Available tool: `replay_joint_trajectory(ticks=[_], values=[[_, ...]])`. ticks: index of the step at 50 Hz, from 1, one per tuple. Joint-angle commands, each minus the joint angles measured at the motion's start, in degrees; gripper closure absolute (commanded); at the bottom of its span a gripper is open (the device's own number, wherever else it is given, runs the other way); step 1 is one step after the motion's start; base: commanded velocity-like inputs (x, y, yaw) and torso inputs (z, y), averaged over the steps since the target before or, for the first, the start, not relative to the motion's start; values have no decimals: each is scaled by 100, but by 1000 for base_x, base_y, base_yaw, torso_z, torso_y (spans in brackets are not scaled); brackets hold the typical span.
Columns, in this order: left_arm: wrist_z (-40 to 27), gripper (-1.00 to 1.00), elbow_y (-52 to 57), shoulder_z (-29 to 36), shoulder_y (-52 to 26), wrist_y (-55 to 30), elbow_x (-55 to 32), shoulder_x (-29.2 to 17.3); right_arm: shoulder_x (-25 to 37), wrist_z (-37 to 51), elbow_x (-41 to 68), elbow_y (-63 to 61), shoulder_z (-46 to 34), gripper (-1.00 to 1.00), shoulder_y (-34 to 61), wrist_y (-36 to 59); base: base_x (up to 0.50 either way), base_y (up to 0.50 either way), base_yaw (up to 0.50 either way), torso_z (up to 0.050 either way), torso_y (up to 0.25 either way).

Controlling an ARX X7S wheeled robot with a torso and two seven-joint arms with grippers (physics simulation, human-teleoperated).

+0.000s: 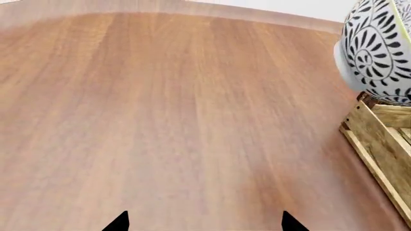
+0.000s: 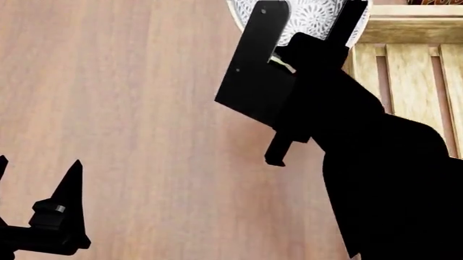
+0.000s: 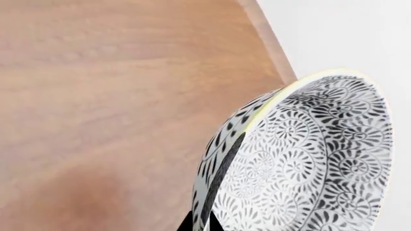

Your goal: Pick up the bowl on the left and put it in the tray.

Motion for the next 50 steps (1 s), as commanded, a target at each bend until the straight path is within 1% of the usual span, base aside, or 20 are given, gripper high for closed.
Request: replay_joint_trajectory(ticks=[1, 7, 16, 23, 24, 26, 27, 28, 30, 31, 33, 35, 37, 44, 45, 50], values=[[-57, -100, 42, 24, -11, -3, -46, -29, 596, -351, -265, -733, 92, 100, 634, 587, 0, 0, 0, 0, 0], [-81, -100, 68, 26, 14, 8, -92, -27, 1025, -513, -266, -1013, 234, 100, 835, 812, 0, 0, 0, 0, 0], [-124, -100, 93, 70, 25, 15, -103, -46, 1428, -634, -187, -1321, 593, 100, 1087, 1309, 0, 0, 0, 0, 0], [-157, -100, 109, 88, 30, 10, -141, -58, 2047, -560, -303, -1553, 477, 100, 783, 1222, 0, 0, 0, 0, 0], [-170, -100, 115, 98, 26, -2, -148, -59, 2160, -565, -410, -1573, 355, 100, 764, 1144, 0, 0, 0, 0, 0], [-183, -100, 122, 107, 21, -9, -155, -68, 2258, -505, -323, -1636, 464, 100, 648, 1162, 0, 0, 0, 0, 0], [-189, -100, 123, 105, 15, -12, -161, -72, 2428, -434, -447, -1705, 345, 100, 545, 1098, 0, 0, 0, 0, 0], [-197, -100, 123, 102, 14, -14, -166, -76, 2525, -420, -382, -1757, 400, 100, 476, 1071, 0, 0, 0, 0, 0], [-202, -100, 115, 104, 20, -5, -166, -81, 2685, -450, -570, -1782, 223, 100, 477, 1011, 0, 0, 0, 0, 0], [-195, -100, 93, 115, 31, 4, -162, -78, 2786, -444, -478, -1789, 311, 100, 432, 1013, 0, 0, 0, 0, 0], [-197, -100, 107, 122, 46, 21, -161, -79, 2923, -460, -638, -1774, 203, 100, 452, 975, 0, 0, 0, 0, 0], [-188, -100, 92, 122, 63, 44, -166, -76, 3070, -392, -563, -1772, 247, 100, 327, 898, 0, 0, 0, 0, 0], [-184, -100, 62, 146, 88, 68, -137, -73, 3144, -378, -376, -1798, 327, 100, 209, 871, 0, 0, 0, 0, 0], [-290, -100, 43, 43, 50, 2, -295, -54, 3293, -315, -439, -1514, 199, 100, 19, 661, 0, 0, 0, 0, 0], [-352, -100, 8, -46, 16, -7, -376, -3, 3323, -291, -471, -1471, 146, 100, -41, 611, 0, 0, 0, 0, 0], [-429, -100, -10, -149, -26, -22, -473, 15, 3202, -18, -468, -1188, 25, 100, -339, 471, 0, 0, 0, 0, 0]])
